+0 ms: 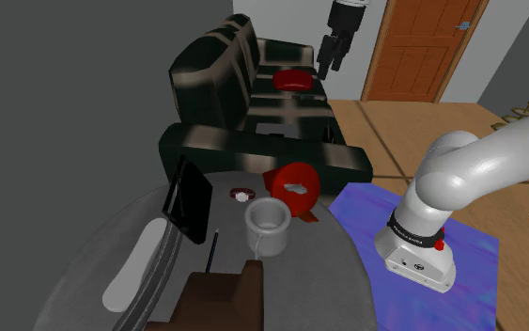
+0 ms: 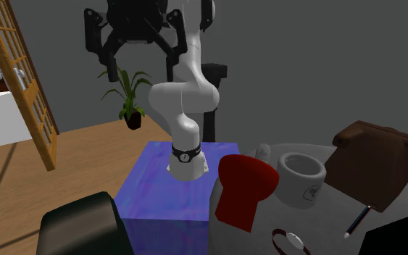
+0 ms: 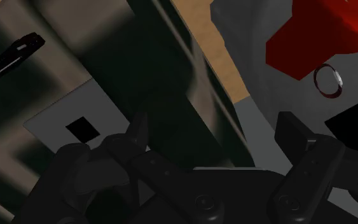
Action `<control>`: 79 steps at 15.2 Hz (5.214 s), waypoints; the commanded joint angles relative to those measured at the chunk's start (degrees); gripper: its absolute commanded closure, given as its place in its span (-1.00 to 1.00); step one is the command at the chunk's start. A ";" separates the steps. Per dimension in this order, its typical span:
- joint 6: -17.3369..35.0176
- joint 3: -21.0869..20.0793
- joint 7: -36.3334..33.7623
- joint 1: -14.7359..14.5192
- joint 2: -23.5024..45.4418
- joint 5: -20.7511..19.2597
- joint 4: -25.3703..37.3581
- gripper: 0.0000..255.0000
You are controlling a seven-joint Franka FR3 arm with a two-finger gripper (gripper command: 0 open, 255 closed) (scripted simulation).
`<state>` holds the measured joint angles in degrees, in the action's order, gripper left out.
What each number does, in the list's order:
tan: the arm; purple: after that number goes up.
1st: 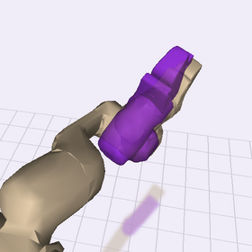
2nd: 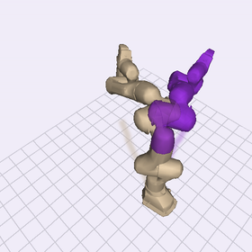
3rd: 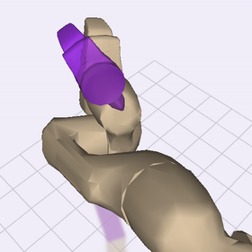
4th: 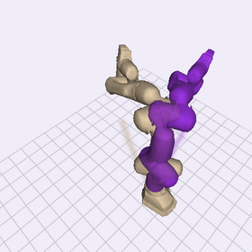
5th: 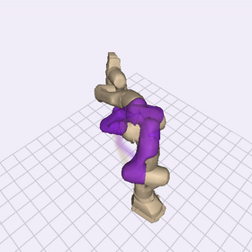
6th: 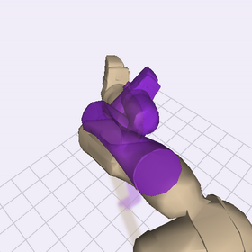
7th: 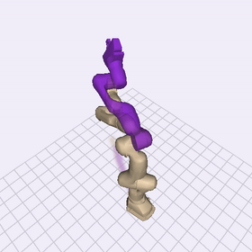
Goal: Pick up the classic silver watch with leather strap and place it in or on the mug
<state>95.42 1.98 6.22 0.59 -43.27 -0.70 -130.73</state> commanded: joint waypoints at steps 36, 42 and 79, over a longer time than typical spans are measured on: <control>54.91 -58.74 -57.92 17.81 30.12 -21.19 -16.36 -1.00; 56.08 -61.57 -61.60 21.75 33.01 -26.37 -15.96 -1.00; 40.26 -45.80 -41.50 6.20 19.09 -5.83 -9.73 1.00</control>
<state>136.52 -44.04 -35.58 6.95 -24.01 -6.74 -141.13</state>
